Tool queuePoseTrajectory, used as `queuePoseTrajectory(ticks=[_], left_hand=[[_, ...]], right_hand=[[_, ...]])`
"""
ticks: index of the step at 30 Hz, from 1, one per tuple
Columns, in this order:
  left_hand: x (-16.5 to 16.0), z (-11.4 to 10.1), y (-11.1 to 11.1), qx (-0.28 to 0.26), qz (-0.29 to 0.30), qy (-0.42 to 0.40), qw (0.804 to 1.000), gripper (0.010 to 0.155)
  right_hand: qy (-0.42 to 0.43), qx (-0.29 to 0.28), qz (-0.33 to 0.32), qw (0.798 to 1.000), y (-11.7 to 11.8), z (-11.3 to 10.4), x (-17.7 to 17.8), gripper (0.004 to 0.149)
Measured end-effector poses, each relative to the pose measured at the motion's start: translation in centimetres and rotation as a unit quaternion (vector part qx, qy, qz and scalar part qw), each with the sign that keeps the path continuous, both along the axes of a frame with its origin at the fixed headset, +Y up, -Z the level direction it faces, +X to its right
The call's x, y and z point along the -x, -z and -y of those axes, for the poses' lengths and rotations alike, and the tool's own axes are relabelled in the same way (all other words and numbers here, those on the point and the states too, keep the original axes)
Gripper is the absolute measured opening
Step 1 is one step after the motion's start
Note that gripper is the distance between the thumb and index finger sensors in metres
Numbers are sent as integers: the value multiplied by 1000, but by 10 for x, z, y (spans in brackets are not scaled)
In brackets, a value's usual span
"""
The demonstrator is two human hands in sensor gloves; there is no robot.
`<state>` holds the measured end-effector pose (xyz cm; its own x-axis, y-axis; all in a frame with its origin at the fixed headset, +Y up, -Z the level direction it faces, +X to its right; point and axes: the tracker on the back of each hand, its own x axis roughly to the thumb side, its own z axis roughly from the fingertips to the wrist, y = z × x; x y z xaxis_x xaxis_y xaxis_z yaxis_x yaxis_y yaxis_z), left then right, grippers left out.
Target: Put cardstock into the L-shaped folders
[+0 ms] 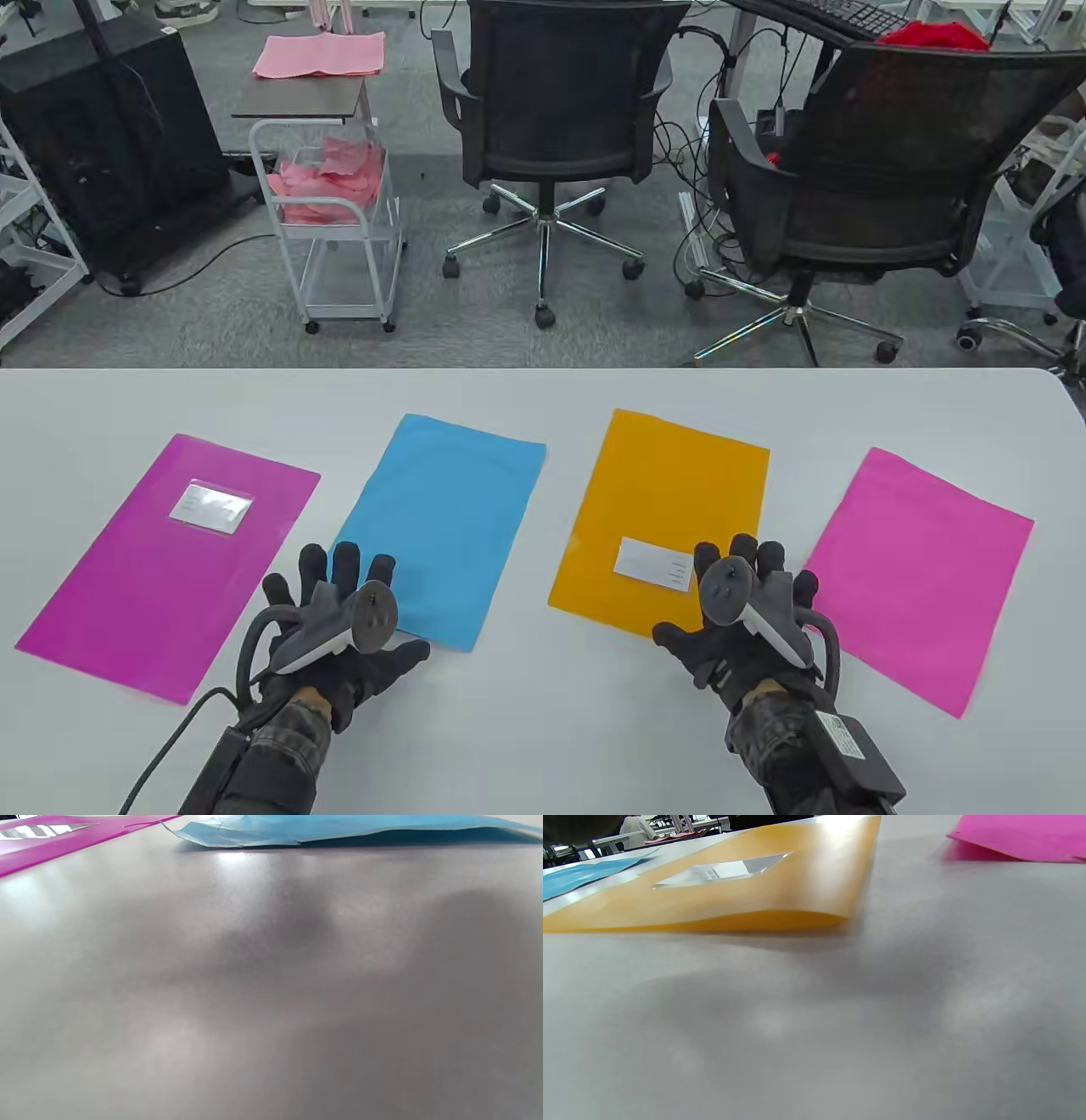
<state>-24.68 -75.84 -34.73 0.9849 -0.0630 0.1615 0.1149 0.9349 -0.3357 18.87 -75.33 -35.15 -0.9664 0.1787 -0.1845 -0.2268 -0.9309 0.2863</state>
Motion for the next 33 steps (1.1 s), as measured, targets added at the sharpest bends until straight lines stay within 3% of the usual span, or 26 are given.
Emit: queuePoseTrajectory(ticks=[14, 19, 26, 33], left_hand=[[7, -4, -9, 22, -31, -50, 998, 104], [7, -3, -6, 25, -30, -46, 998, 103], [10, -8, -1, 19, -38, -80, 996, 103], [3, -17, -1, 17, -29, -110, 993, 103]], right_hand=[[34, -1, 21, 999, 2, 6, -1, 100], [5, -24, 31, 999, -2, 1, 2, 101], [-58, -27, 66, 996, -5, -6, 16, 102], [-76, 25, 151, 985, 3, -3, 34, 109]])
